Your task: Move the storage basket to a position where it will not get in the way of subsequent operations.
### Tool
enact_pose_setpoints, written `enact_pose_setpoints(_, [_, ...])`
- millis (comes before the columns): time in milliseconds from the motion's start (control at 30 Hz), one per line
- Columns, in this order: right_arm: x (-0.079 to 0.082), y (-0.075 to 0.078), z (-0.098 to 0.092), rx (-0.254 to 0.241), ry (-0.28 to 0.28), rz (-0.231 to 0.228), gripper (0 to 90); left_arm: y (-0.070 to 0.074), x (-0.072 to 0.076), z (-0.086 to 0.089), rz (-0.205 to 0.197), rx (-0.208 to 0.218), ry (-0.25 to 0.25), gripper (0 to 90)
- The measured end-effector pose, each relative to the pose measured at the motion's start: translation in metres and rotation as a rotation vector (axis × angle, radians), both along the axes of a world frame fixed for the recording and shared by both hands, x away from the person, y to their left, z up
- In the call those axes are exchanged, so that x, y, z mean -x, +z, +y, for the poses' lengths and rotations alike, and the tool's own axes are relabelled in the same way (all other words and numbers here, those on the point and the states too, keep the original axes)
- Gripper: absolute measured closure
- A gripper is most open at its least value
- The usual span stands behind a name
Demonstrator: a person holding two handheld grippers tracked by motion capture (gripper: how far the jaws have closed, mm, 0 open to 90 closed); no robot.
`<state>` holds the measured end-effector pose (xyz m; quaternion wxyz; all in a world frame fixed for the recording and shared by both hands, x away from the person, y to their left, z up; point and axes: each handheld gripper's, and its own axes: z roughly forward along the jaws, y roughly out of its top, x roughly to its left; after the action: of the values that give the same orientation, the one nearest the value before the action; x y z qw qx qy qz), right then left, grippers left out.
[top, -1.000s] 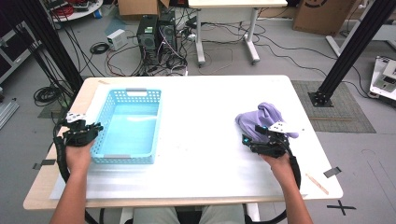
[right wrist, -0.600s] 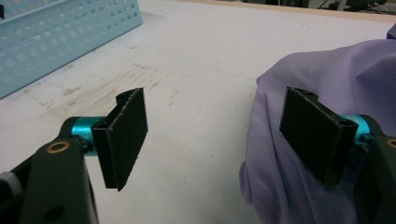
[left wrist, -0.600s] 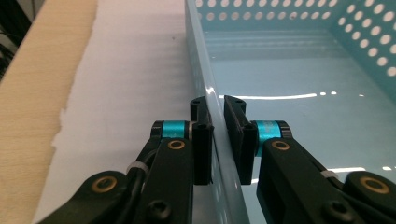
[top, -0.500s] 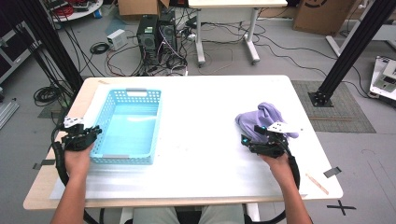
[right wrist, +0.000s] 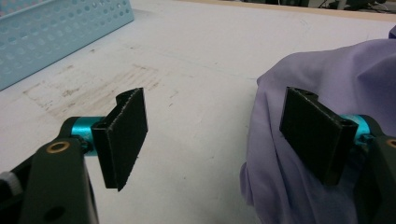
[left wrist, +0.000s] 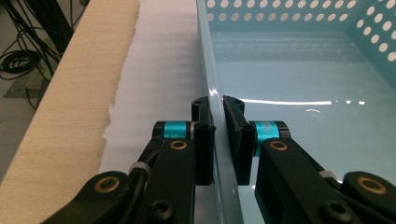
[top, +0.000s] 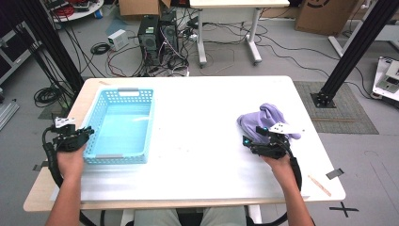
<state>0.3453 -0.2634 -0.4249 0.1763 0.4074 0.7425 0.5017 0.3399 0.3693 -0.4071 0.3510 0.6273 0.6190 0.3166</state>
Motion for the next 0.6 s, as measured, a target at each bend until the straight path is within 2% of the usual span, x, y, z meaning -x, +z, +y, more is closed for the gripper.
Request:
enact_pose_setpoints(200, [0.0,0.0,0.002,0.004,0.0,0.001,23.5,0.001,-0.003,0.011,0.008,-0.012,0.007,82.6])
enact_pose_setpoints(433, [0.0,-0.001,0.003,0.01,0.003,0.001,23.5,0.001,-0.002,0.026,0.008,-0.007,0.033,82.6])
enact_pose_setpoints(467, [0.0,-0.001,0.003,0.009,0.002,0.001,23.5,0.001,-0.002,0.028,0.014,-0.024,0.03,82.6])
enact_pose_setpoints(600, [0.0,-0.001,0.003,0.009,-0.001,0.002,23.4,0.002,-0.004,0.034,0.023,-0.033,0.028,82.6])
